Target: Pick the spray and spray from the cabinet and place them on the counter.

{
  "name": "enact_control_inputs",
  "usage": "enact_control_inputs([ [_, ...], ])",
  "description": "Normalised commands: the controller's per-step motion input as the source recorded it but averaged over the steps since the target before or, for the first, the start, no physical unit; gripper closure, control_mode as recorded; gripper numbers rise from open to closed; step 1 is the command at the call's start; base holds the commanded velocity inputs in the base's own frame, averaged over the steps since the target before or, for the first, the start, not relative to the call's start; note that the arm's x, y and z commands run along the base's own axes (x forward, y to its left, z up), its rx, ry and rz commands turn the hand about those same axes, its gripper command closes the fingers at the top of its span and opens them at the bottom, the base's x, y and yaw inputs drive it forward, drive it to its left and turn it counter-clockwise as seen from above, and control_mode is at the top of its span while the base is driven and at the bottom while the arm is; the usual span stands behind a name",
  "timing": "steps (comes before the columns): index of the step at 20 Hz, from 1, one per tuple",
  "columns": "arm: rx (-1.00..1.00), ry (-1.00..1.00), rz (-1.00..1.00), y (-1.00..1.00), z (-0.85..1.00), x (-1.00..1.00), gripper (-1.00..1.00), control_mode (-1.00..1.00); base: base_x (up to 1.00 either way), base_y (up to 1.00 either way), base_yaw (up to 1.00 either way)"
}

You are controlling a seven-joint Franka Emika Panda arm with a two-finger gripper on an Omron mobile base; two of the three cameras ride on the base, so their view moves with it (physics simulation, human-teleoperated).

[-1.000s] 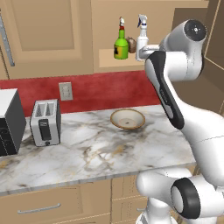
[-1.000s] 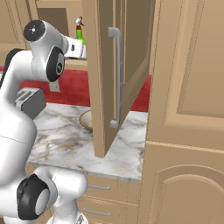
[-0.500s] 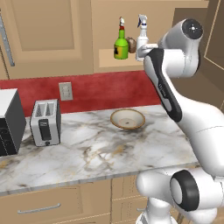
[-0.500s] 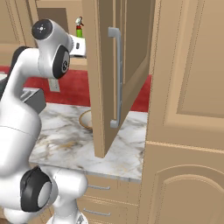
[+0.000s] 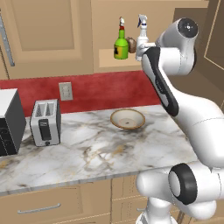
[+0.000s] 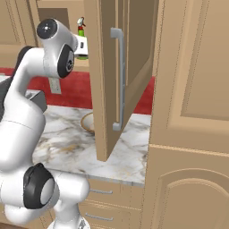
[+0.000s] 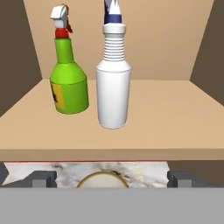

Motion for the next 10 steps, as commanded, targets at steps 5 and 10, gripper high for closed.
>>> enact_control_inputs([
  [5,0.00,0.00,0.00,0.00,0.00,0.26,-1.00,-1.00,0.00,0.00,0.00],
  [10,0.00,-0.01,0.00,0.00,-0.01,0.26,-1.00,-1.00,0.00,0.00,0.00],
])
